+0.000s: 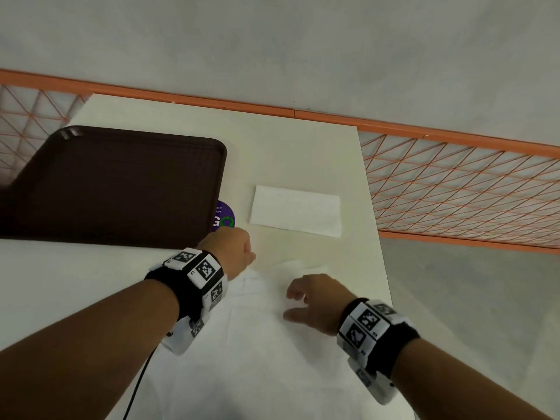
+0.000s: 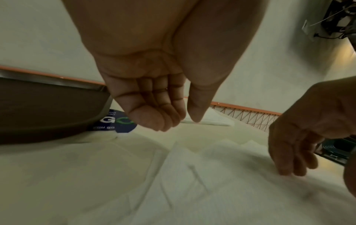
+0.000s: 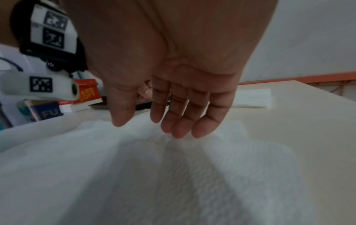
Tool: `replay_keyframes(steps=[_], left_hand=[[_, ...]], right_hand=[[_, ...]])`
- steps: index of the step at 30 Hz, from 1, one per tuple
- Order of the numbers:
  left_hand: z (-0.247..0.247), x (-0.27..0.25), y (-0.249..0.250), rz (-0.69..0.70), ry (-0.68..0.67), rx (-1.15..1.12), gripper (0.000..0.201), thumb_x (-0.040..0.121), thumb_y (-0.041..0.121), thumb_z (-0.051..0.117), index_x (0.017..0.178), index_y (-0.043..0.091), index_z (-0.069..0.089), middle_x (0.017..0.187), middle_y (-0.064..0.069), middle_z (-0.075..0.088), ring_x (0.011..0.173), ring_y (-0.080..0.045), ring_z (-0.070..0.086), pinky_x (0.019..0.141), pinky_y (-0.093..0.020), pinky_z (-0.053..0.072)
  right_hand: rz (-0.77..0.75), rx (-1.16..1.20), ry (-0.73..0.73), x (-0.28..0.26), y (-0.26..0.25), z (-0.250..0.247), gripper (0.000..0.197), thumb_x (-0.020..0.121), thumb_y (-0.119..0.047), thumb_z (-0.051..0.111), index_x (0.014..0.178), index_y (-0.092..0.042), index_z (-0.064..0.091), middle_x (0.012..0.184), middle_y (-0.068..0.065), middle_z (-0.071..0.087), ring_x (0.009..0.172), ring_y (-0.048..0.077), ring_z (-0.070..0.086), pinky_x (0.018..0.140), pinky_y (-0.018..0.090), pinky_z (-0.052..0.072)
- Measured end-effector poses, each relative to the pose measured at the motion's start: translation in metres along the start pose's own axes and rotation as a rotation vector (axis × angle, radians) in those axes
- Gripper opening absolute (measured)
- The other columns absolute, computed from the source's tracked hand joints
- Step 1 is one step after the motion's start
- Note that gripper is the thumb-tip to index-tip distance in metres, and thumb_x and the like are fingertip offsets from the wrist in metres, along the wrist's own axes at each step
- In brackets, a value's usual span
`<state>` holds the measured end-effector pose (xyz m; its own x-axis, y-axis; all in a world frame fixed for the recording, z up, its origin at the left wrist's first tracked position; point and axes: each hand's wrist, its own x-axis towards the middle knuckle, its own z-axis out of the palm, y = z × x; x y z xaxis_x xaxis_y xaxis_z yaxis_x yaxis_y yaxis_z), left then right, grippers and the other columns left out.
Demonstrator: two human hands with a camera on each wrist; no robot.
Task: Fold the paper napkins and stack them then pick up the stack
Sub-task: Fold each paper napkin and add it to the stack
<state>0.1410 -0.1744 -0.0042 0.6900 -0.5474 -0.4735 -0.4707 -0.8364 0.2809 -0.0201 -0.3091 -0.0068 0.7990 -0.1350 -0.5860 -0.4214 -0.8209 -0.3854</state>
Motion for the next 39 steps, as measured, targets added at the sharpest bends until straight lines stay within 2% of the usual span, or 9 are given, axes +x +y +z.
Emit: replay_keyframes(steps=[4,8,12,18,23,27,31,34,39], left_hand=[[0.014,-0.021,-0.011,0.024,-0.039,-0.006,0.010,0.086,0.036,0.060,0.084,0.026,0.061,0.099,0.001,0.066,0.094,-0.020,0.061,0.087,-0.036,0.052],[0.022,-0.036,-0.017,0.046,-0.072,-0.033,0.008,0.085,0.035,0.061,0.084,0.027,0.060,0.100,0.002,0.066,0.094,-0.020,0.061,0.089,-0.035,0.051],[0.026,-0.051,-0.017,0.065,-0.093,-0.065,0.016,0.086,0.034,0.062,0.098,0.023,0.065,0.105,0.001,0.065,0.098,-0.020,0.061,0.091,-0.034,0.051],[0.030,-0.066,-0.018,0.132,-0.144,-0.164,0.031,0.086,0.033,0.066,0.114,0.021,0.064,0.113,0.002,0.065,0.102,-0.015,0.061,0.093,-0.028,0.049],[0.033,-0.074,-0.024,0.190,-0.171,-0.321,0.029,0.078,0.029,0.076,0.106,0.023,0.067,0.101,0.009,0.065,0.094,-0.008,0.061,0.082,-0.019,0.046],[0.030,-0.077,-0.032,0.163,-0.190,-0.524,0.005,0.081,0.026,0.073,0.083,0.024,0.069,0.083,0.004,0.070,0.078,-0.013,0.065,0.071,-0.024,0.051],[0.026,-0.078,-0.042,0.082,-0.159,-0.901,0.004,0.086,0.021,0.069,0.084,0.018,0.071,0.087,-0.009,0.070,0.079,-0.022,0.065,0.072,-0.035,0.053],[0.031,-0.080,-0.044,-0.029,-0.156,-1.189,0.013,0.090,0.014,0.063,0.101,0.008,0.068,0.100,-0.013,0.070,0.092,-0.027,0.067,0.086,-0.041,0.054],[0.051,-0.071,-0.052,-0.159,-0.060,-1.130,0.021,0.084,0.028,0.069,0.101,0.016,0.072,0.099,-0.007,0.074,0.097,-0.030,0.069,0.093,-0.053,0.051]], right_hand=[[-0.023,-0.148,-0.004,-0.002,-0.013,0.025,0.057,0.078,-0.052,0.069,0.126,-0.027,0.051,0.123,-0.006,0.054,0.112,0.020,0.053,0.092,0.033,0.042],[-0.038,-0.276,0.035,-0.004,-0.023,0.032,0.042,0.083,-0.044,0.066,0.116,-0.023,0.051,0.116,-0.002,0.057,0.107,0.024,0.053,0.093,0.038,0.037],[-0.032,-0.292,0.029,-0.006,-0.029,0.034,0.031,0.087,-0.038,0.062,0.112,-0.023,0.051,0.113,-0.001,0.060,0.106,0.024,0.054,0.093,0.037,0.036],[-0.034,-0.163,0.072,-0.014,-0.029,0.032,0.018,0.091,-0.031,0.057,0.105,-0.021,0.060,0.107,0.001,0.062,0.099,0.024,0.058,0.078,0.029,0.039],[-0.070,0.057,0.120,-0.022,-0.027,0.020,0.016,0.088,-0.028,0.064,0.101,-0.021,0.069,0.098,-0.001,0.068,0.091,0.018,0.061,0.079,0.028,0.048],[-0.134,0.175,0.171,-0.031,-0.025,0.003,0.008,0.086,-0.024,0.067,0.091,-0.018,0.069,0.076,-0.010,0.058,0.067,0.003,0.051,0.067,0.020,0.038],[-0.051,0.281,0.214,-0.042,-0.009,-0.010,0.017,0.082,-0.028,0.072,0.070,-0.029,0.060,0.067,-0.013,0.057,0.058,-0.002,0.050,0.051,0.008,0.035],[0.035,0.443,0.200,-0.048,0.008,-0.008,0.012,0.080,-0.028,0.074,0.074,-0.023,0.066,0.070,-0.006,0.064,0.063,0.009,0.057,0.062,0.020,0.048],[0.178,0.823,0.146,-0.046,0.022,0.020,0.005,0.086,-0.018,0.070,0.091,-0.020,0.071,0.089,0.001,0.074,0.084,0.019,0.069,0.078,0.034,0.059]])
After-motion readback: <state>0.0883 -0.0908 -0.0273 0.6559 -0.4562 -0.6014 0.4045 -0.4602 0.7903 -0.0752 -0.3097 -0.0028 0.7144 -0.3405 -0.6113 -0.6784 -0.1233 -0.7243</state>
